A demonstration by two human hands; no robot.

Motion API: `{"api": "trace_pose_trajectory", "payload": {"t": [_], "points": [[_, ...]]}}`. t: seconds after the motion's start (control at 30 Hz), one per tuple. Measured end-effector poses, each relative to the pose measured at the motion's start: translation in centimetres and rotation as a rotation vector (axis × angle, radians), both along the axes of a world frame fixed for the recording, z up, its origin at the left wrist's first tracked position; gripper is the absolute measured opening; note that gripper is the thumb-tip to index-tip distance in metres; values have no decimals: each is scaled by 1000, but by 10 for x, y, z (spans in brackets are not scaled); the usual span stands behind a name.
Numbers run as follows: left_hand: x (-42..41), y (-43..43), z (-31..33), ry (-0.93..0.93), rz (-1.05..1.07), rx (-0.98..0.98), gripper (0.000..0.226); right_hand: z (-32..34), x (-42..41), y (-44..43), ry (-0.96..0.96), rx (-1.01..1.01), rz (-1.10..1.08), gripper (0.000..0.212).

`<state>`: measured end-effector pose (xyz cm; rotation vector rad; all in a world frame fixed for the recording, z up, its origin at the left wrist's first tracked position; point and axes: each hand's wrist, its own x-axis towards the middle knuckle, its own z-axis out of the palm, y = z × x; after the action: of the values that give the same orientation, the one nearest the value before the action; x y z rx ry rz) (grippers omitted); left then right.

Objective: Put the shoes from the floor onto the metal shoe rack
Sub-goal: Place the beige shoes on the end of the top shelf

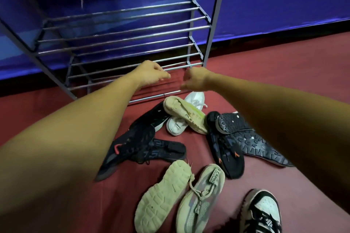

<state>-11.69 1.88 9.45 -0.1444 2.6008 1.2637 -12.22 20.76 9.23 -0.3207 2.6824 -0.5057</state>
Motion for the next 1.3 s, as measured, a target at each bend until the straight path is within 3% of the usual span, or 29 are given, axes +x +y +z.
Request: {"api": "trace_pose_trajectory", "payload": {"t": [0.23, 0.33, 0.67, 0.8, 0.93, 1.07, 1.2, 1.3], "points": [[-19, 21, -54, -25, -220, -344, 21, -61, -22, 0, -46, 259, 126, 44], [-16, 15, -76, -75, -254, -389, 23, -76, -26, -14, -70, 276, 163, 55], [-49, 4, -137, -157, -284, -482, 26, -123, -53, -23, -137, 282, 152, 51], [-64, 6, -153, -215, -275, -477, 32, -145, -62, -21, -186, 273, 143, 68], [-68, 12, -163, -288, -289, -448, 37, -158, -66, -17, -250, 226, 167, 45], [-69, 14, -160, -292, -286, -425, 26, -155, -67, -12, -141, 254, 215, 11], [-62, 22, -135, -274, -329, -452, 21, -132, -63, -8, -85, 295, 262, 25], [-47, 28, -105, -251, -342, -464, 25, -109, -57, -10, -84, 304, 300, 23]]}}
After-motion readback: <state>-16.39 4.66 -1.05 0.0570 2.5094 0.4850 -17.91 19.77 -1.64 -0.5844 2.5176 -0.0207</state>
